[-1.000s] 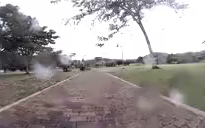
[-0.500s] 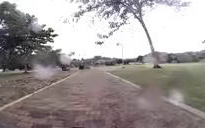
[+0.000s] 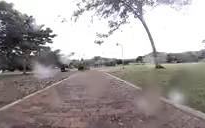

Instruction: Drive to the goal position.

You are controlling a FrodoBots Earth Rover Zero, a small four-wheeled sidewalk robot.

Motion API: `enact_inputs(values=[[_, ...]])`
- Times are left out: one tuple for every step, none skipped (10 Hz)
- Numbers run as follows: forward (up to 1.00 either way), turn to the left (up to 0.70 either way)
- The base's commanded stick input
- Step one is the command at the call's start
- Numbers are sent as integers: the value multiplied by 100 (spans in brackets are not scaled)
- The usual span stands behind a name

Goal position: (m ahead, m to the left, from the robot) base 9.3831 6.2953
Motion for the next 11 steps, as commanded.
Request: enact_inputs(values=[[70, 0], [70, 0], [70, 0], [70, 0], [70, 0], [70, 0], [70, 2], [70, 4], [70, 9], [70, 35], [70, 28]])
